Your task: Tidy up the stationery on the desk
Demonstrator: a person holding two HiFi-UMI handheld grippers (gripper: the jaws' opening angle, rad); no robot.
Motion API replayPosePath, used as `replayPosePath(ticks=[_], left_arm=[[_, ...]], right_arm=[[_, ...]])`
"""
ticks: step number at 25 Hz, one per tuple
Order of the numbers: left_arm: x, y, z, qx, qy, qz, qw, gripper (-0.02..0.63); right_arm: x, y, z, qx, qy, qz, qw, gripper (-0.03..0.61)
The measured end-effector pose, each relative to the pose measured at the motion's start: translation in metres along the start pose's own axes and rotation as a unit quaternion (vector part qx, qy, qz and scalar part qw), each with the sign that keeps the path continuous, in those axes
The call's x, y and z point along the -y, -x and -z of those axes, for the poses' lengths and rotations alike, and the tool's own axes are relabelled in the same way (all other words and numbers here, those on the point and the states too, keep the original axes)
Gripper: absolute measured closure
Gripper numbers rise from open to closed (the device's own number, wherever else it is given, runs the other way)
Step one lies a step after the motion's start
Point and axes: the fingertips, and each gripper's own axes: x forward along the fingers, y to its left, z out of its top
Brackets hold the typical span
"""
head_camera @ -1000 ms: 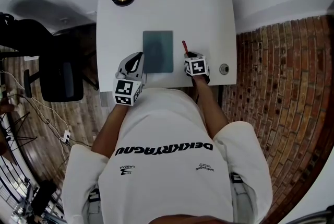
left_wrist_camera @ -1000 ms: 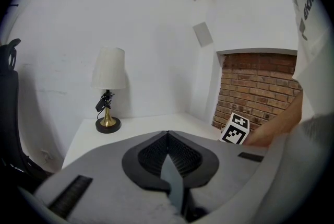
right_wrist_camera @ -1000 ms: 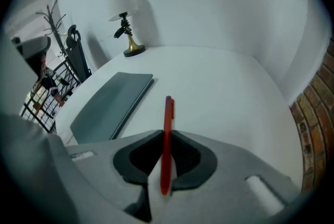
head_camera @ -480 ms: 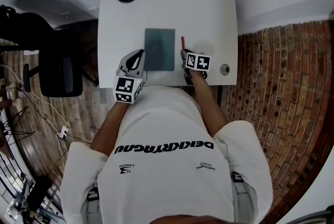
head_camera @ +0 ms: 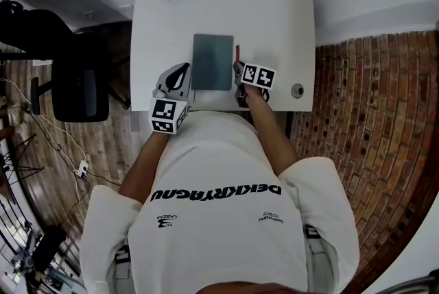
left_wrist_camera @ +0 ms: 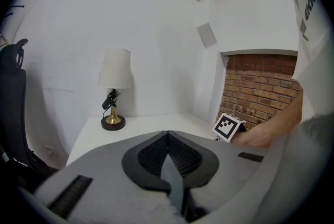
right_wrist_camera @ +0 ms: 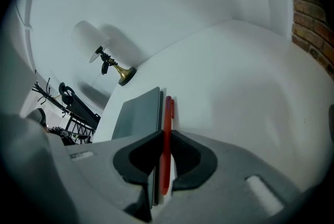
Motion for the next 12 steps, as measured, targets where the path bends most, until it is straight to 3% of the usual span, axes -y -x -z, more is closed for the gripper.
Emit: replayPosePath(ticks=[12], left_arm=[[0.0000, 0.0023, 0.0044, -0.003, 0.004, 0.001, 1.0000, 0.615]], right_arm=[[-0.0017, -0.0070, 0.0073, -0.007, 0.024, 0.013, 1.000, 0.531]])
